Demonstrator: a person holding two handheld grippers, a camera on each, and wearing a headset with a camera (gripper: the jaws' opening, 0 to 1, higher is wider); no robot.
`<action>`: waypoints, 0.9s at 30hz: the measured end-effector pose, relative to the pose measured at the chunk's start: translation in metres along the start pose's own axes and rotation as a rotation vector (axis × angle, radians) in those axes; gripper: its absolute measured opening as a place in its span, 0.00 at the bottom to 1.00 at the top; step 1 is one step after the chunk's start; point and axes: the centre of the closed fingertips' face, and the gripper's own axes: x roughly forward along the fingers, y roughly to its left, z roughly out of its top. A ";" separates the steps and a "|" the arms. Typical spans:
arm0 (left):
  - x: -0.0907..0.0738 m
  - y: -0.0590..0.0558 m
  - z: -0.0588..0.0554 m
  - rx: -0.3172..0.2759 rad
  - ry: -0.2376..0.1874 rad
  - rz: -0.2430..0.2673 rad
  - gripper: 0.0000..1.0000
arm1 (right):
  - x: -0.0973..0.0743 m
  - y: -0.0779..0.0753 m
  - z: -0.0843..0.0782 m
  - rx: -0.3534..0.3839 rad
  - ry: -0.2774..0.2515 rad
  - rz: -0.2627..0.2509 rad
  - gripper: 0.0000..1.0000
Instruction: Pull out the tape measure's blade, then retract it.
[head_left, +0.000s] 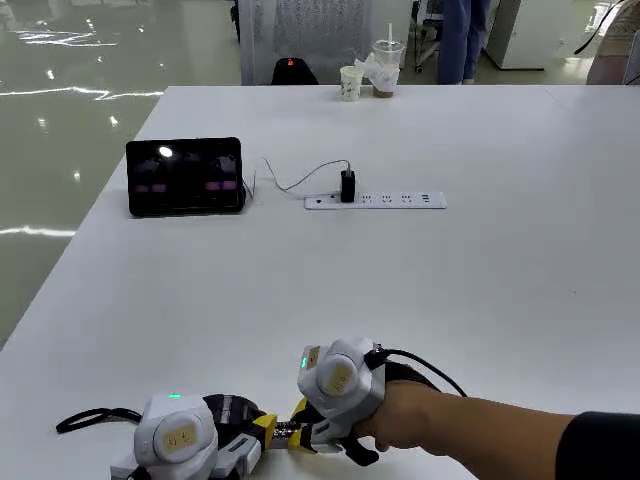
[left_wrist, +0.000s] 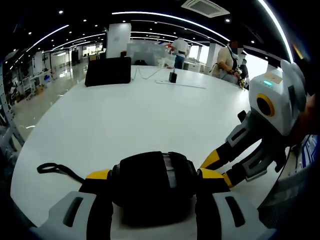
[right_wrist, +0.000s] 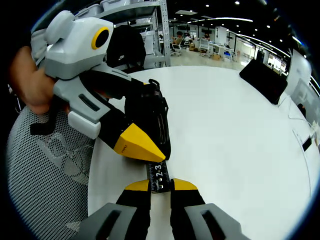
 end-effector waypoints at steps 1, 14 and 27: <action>0.000 0.000 0.000 -0.002 0.000 0.000 0.62 | 0.000 0.000 0.001 -0.003 -0.002 -0.001 0.11; 0.000 0.001 0.001 -0.018 -0.002 -0.005 0.62 | 0.006 0.001 0.008 0.006 -0.024 0.006 0.11; 0.000 0.000 0.001 -0.020 -0.002 -0.006 0.62 | 0.010 0.003 0.014 0.012 -0.037 0.011 0.11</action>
